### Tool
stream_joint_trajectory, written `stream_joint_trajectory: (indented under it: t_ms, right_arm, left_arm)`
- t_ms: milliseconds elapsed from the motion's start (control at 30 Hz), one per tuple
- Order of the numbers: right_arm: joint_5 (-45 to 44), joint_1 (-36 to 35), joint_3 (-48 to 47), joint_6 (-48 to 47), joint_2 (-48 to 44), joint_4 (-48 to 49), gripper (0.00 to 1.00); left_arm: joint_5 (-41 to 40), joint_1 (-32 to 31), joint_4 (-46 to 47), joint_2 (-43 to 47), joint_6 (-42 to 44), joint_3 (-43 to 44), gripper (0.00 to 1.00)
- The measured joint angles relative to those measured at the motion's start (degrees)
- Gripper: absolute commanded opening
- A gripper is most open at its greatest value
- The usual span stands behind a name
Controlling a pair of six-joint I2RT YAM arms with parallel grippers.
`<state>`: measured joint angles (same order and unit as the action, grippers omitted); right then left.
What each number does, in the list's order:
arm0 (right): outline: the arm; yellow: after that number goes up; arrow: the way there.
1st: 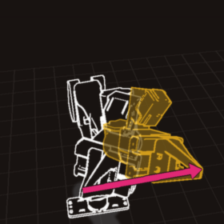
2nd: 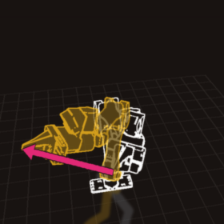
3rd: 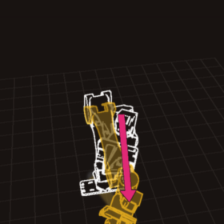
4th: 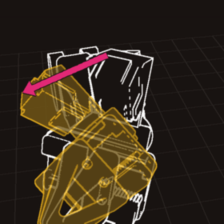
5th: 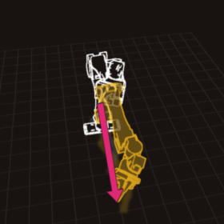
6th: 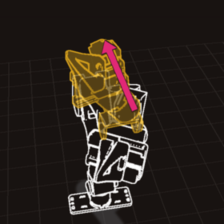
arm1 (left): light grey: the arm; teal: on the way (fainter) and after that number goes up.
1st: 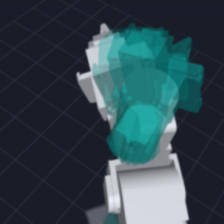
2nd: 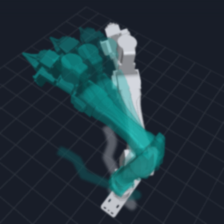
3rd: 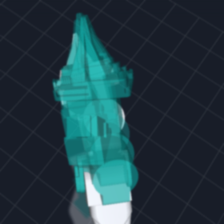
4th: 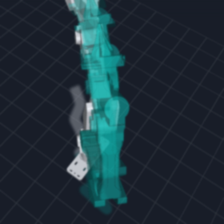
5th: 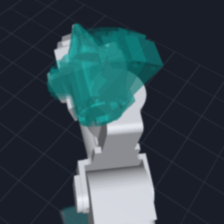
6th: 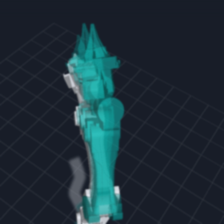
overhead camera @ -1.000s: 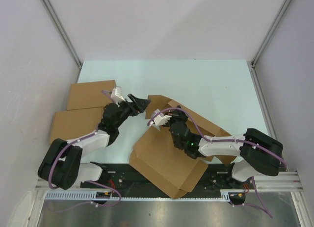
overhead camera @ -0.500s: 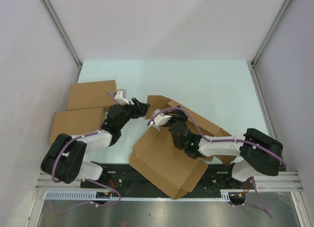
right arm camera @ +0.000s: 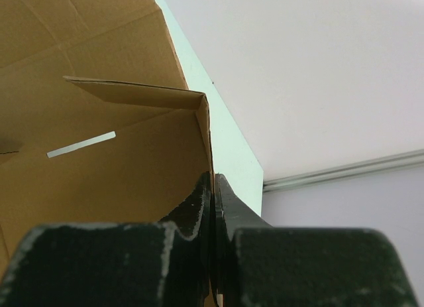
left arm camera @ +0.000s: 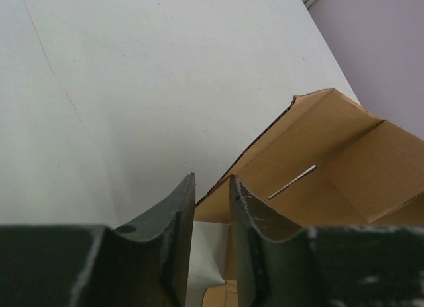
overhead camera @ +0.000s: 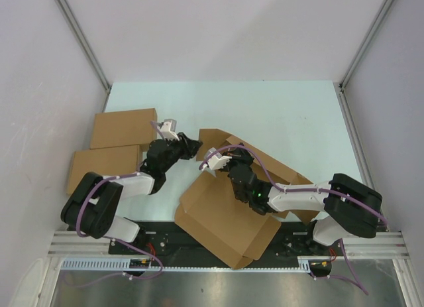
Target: Fold the paper box
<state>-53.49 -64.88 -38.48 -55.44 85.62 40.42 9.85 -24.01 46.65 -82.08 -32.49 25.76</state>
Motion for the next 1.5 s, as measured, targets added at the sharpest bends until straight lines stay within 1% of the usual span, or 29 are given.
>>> stream_joint_trajectory:
  t_ms: [67,100,167,200,300,400,567,667,900,1133,1267,1367,1500]
  right_arm:
    - [0.0,0.0,0.0,0.0,0.0,0.0,0.00]
    - [0.0,0.0,0.0,0.0,0.0,0.0,0.00]
    - [-0.1,0.0,0.0,0.0,0.0,0.1,0.00]
    - [-0.1,0.0,0.0,0.0,0.0,0.1,0.00]
    - [-0.3,0.0,0.0,-0.1,0.0,0.2,0.00]
    - [-0.5,0.0,-0.2,-0.1,0.3,0.4,0.00]
    - [-1.9,0.0,-0.6,-1.0,1.9,1.9,0.00]
    - [-2.9,0.0,-0.7,-1.8,2.5,3.0,0.00]
    - [-4.1,-1.2,-0.7,-2.8,2.9,4.1,0.00]
    - [-5.0,-1.8,-0.7,-3.7,2.9,4.5,0.00]
    - [-6.1,-2.3,-0.7,-4.2,3.0,5.0,0.00]
    - [-6.6,-3.0,-0.7,-4.3,3.1,4.9,0.00]
    - [-7.3,-4.7,-0.7,-4.6,3.3,4.9,0.00]
  left_arm:
    - [0.4,-0.1,0.0,0.2,0.0,0.0,0.26]
    - [0.6,-0.3,-0.1,0.5,0.1,0.0,0.22]
    - [0.8,-0.7,-0.2,1.0,0.2,0.0,0.17]
    - [0.9,-1.1,-0.3,1.4,0.5,0.0,0.13]
    - [0.9,-2.3,-0.6,2.4,1.0,-0.2,0.08]
    - [0.9,-3.8,-1.2,3.5,1.3,-0.7,0.06]
    - [-0.3,-5.6,-4.4,7.5,1.5,-1.5,0.05]
    - [-2.1,-8.0,-5.7,11.2,1.4,-3.2,0.05]
    - [-5.9,-11.9,-5.6,17.3,-0.8,-8.5,0.04]
    - [-8.4,-13.9,-5.9,19.3,-3.1,-9.3,0.03]
    - [-11.0,-17.0,-5.5,19.7,-3.7,-9.8,0.02]
    - [-13.4,-20.1,-3.7,19.8,-4.7,-12.6,0.01]
    - [-16.2,-22.6,2.0,18.9,-7.3,-16.7,0.01]
